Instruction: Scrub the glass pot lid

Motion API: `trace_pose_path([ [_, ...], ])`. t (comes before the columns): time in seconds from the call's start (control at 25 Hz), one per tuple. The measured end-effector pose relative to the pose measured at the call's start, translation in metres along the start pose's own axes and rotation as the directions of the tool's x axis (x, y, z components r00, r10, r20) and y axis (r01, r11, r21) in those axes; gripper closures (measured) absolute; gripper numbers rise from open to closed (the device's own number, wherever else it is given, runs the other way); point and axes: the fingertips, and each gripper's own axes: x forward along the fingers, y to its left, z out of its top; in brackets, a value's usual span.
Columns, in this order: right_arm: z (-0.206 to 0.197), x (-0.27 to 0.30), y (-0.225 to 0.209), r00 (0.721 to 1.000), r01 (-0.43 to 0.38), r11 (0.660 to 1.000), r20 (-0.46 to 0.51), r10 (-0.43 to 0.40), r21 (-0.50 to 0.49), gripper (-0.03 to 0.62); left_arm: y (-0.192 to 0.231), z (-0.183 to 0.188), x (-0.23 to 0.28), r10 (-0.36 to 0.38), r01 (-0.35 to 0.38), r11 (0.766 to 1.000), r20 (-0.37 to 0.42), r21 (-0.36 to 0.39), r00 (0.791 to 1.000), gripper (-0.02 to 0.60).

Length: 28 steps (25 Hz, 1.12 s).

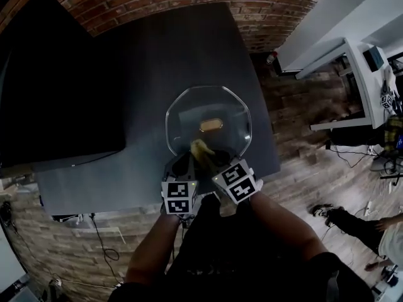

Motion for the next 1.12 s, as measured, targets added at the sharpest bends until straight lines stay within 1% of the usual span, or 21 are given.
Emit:
trace_pose_path([
  [0.16,-0.013,0.012,0.003,0.998,0.02,0.998,-0.064,-0.023,-0.059,0.546,0.003,-0.013,0.006,-0.001,0.0,1.0,-0.041,-0.004,0.999,0.548],
  [0.24,-0.017,0.015,0.004,0.996,0.024,0.997,-0.084,-0.031,-0.079,0.546,0.004,-0.015,0.007,-0.003,0.002,1.0,-0.041,-0.008,0.999,0.548],
  [0.36,-0.023,0.017,0.003,0.993,0.037,0.997,-0.108,-0.045,-0.075,0.546,0.003,-0.016,0.006,-0.003,0.004,1.0,-0.034,0.003,0.999,0.548],
  [0.64,-0.023,0.023,0.002,0.99,0.047,0.997,-0.132,-0.055,-0.061,0.545,0.004,-0.016,0.007,-0.006,0.006,1.0,-0.061,0.004,0.998,0.548],
  [0.88,-0.023,0.023,0.001,0.991,0.018,0.998,-0.134,-0.026,-0.063,0.543,0.003,-0.017,0.009,0.01,-0.011,1.0,-0.078,-0.006,0.997,0.548],
  [1.0,-0.025,0.021,0.0,0.99,-0.015,0.997,-0.144,0.005,-0.069,0.543,0.001,-0.017,0.01,0.028,-0.029,0.999,-0.087,-0.013,0.996,0.548],
  [1.12,-0.026,0.02,0.001,0.986,-0.054,0.995,-0.159,0.04,-0.086,0.542,0.0,-0.018,0.009,0.048,-0.052,0.998,-0.103,-0.035,0.994,0.548],
])
